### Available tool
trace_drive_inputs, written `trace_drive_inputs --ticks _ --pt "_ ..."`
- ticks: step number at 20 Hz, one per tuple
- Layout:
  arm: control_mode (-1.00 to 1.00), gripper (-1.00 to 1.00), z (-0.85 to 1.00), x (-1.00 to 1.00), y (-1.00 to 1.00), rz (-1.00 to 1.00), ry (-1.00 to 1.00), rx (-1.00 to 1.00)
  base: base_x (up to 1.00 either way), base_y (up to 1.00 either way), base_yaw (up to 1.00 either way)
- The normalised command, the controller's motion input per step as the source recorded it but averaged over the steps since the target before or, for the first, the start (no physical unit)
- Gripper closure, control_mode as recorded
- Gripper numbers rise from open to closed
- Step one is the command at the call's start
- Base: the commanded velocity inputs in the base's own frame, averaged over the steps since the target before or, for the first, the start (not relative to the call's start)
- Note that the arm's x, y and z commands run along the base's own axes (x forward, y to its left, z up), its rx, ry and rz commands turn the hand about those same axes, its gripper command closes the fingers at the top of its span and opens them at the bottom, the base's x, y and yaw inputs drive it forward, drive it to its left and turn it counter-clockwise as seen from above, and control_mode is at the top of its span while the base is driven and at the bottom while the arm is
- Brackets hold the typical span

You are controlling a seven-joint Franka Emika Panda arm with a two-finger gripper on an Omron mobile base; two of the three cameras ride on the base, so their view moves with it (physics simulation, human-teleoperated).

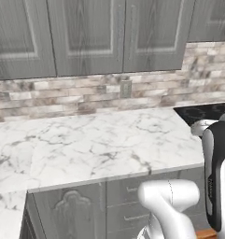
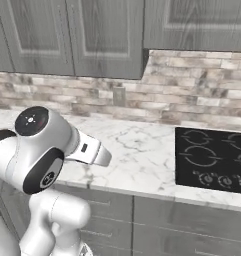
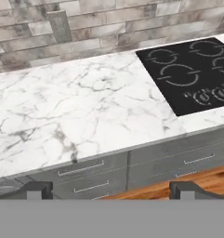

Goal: Close all open cabinet doors.

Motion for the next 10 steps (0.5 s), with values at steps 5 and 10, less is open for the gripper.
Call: trace_drive_inputs --ticks 5,10 --pt "1.00 -1.00 0.00 0.00 0.00 0.00 0.00 0.00 -0.06 -1.00 0.00" --pt "1.00 -1.00 0.00 0.00 0.00 0.00 0.00 0.00 -0.06 -1.00 0.00"
